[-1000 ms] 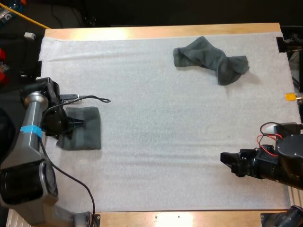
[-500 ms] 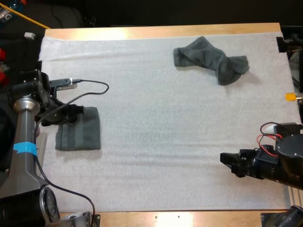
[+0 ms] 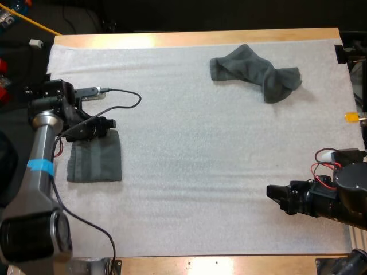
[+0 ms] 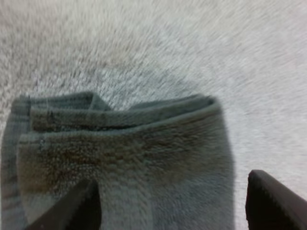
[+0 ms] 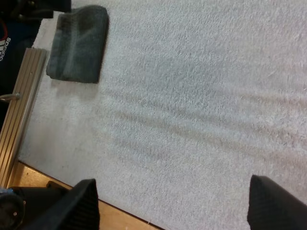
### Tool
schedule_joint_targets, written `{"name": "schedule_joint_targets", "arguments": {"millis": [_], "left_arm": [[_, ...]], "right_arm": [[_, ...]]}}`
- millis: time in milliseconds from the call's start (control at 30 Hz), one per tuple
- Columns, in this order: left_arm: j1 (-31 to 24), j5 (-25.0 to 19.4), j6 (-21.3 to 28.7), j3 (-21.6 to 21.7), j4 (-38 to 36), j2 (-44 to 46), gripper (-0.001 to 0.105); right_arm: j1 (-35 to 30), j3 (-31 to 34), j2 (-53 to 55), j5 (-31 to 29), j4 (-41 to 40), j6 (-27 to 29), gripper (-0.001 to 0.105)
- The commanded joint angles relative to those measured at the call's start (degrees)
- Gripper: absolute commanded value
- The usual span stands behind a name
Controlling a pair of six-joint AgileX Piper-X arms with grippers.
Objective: Pick towel from pile, fold and stack
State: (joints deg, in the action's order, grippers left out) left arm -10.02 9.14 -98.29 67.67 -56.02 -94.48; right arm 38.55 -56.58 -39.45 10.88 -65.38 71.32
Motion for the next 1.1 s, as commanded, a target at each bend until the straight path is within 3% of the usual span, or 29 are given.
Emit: {"name": "schedule_joint_targets", "arguments": {"millis": [0,300,633,1067], "left_arm": [[0.1,-1.0,-0.6,0.0,0.6,-0.9,0.061],[0.1,-1.8,-0.6,0.0,4.4,-7.1,0.061],[0.1,-2.1,-0.4,0.0,3.8,-10.1,0.061],[0.1,-4.7,-0.3,0.5,-3.8,-2.5,0.061]], "right_arm": [[0.1,-0.3,0.3,0.7,0.4,0.5,0.063],[0.1,-0.3,0.3,0.7,0.4,-0.3,0.063],[0.1,-0.3,0.3,0.7,0.4,-0.8,0.063],[0.1,-0.3,0.3,0.7,0.4,-0.8,0.063]]}}
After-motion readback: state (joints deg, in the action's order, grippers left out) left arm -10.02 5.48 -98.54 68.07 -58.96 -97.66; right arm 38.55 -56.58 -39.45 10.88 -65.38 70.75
